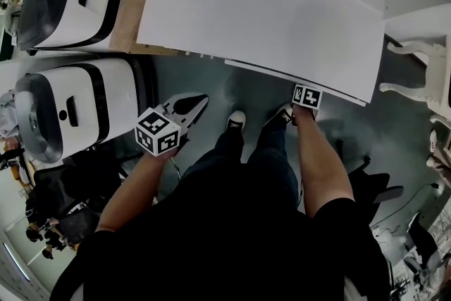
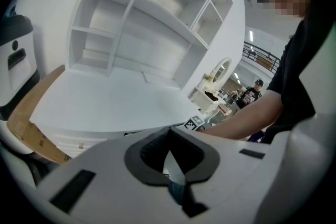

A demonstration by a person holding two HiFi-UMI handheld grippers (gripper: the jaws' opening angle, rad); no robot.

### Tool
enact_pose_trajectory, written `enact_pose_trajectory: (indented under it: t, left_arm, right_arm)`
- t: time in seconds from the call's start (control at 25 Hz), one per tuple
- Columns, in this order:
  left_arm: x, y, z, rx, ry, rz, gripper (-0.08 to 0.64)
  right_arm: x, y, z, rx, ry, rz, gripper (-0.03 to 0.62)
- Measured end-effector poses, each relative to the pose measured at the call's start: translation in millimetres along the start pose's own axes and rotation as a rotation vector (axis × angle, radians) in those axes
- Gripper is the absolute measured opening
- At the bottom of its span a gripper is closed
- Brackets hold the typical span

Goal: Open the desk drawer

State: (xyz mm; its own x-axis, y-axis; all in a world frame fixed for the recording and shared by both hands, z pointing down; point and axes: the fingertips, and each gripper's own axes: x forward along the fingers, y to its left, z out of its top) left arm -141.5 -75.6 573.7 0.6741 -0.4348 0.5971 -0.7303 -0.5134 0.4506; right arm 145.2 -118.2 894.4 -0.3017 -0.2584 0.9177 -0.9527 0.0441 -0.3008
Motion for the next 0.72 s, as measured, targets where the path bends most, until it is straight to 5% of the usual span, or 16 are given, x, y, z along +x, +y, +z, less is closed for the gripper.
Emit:
enact_pose_trajectory:
  t: [0.72]
  left_arm:
    - [-17, -17, -15, 0.044, -0.005, -0.03, 0.008]
  right_arm:
    - [-16, 13, -73, -0.012, 0.054, 0.002, 0.081]
